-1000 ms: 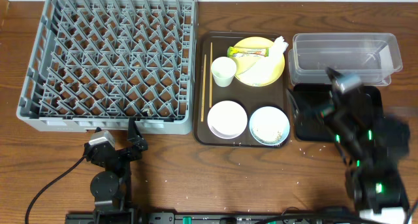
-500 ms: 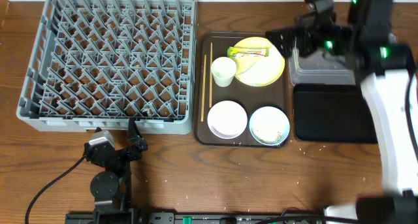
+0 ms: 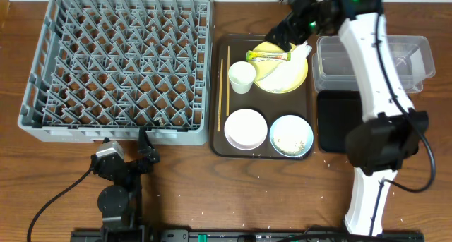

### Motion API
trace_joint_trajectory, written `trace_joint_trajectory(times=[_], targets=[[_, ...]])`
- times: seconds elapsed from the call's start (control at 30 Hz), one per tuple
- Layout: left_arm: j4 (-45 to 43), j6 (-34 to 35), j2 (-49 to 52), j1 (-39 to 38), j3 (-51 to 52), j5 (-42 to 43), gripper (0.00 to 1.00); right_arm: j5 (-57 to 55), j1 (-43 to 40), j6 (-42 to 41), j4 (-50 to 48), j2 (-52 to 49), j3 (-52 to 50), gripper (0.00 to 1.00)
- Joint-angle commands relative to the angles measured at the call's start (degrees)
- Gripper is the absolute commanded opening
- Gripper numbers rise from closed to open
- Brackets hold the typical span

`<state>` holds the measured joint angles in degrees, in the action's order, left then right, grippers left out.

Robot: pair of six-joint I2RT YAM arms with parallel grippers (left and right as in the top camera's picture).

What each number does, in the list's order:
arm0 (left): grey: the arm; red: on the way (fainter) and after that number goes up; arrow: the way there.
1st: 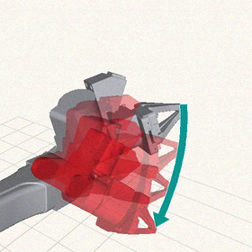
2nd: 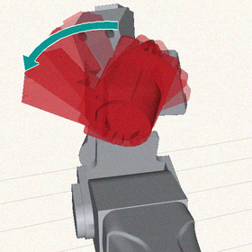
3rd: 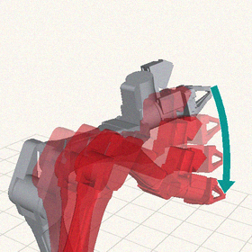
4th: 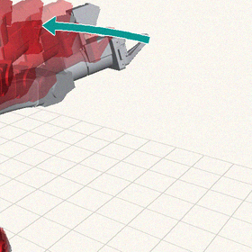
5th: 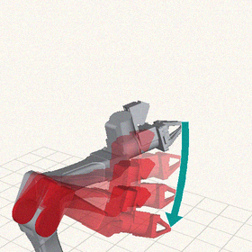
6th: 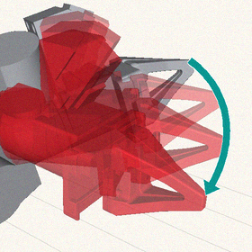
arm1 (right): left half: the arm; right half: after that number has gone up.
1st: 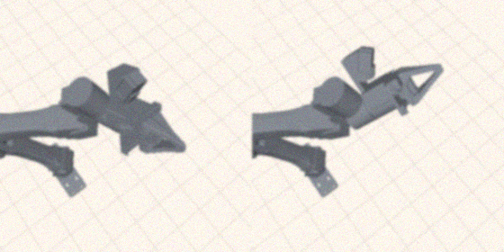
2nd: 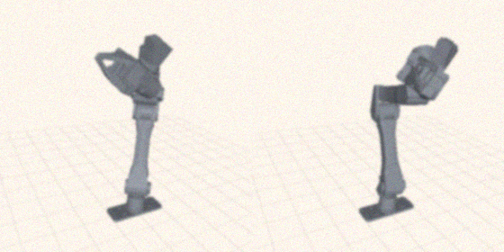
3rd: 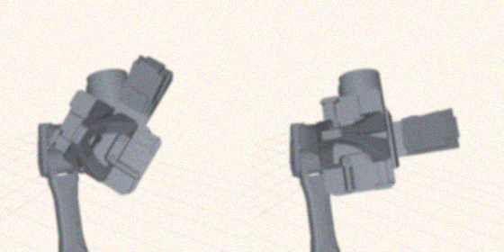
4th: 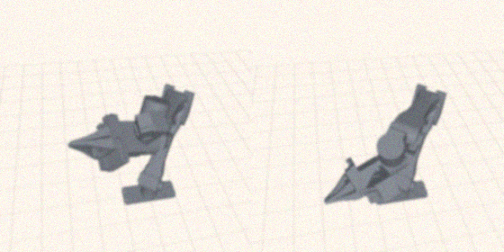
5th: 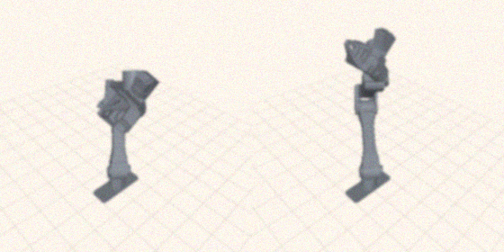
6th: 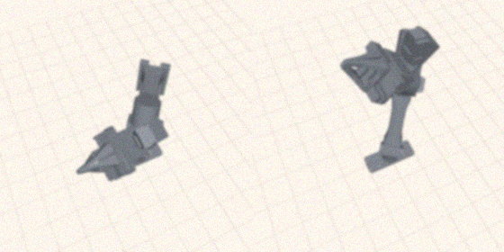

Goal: Sort waste into correct bins and load items into the dishwasher
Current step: 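Reach the right gripper to the yellow wrapper on the yellow plate and grasp it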

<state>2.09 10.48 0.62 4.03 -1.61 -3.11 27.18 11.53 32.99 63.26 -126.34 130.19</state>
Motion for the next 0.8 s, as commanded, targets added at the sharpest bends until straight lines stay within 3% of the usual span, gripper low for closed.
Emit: trace_joint_trajectory(times=[0.0, 0.23, 0.43, 0.77], targets=[[1.7, -0.7, -0.3, 0.2, 1.4, -0.5, 0.93, 0.7, 1.2, 8.9, -0.3, -1.8, 1.3, 0.99], [1.7, -0.7, -0.3, 0.2, 1.4, -0.5, 0.93, -2.5, 1.5, 8.9, -1.8, -5.2, 1.3, 0.99], [1.7, -0.7, -0.3, 0.2, 1.4, -0.5, 0.93, -4.7, 1.6, 8.9, -1.2, -10.7, 1.3, 0.8], [1.7, -0.7, -0.3, 0.2, 1.4, -0.5, 0.93, -7.4, 1.0, 8.9, -2.2, -17.9, 1.3, 0.76]])
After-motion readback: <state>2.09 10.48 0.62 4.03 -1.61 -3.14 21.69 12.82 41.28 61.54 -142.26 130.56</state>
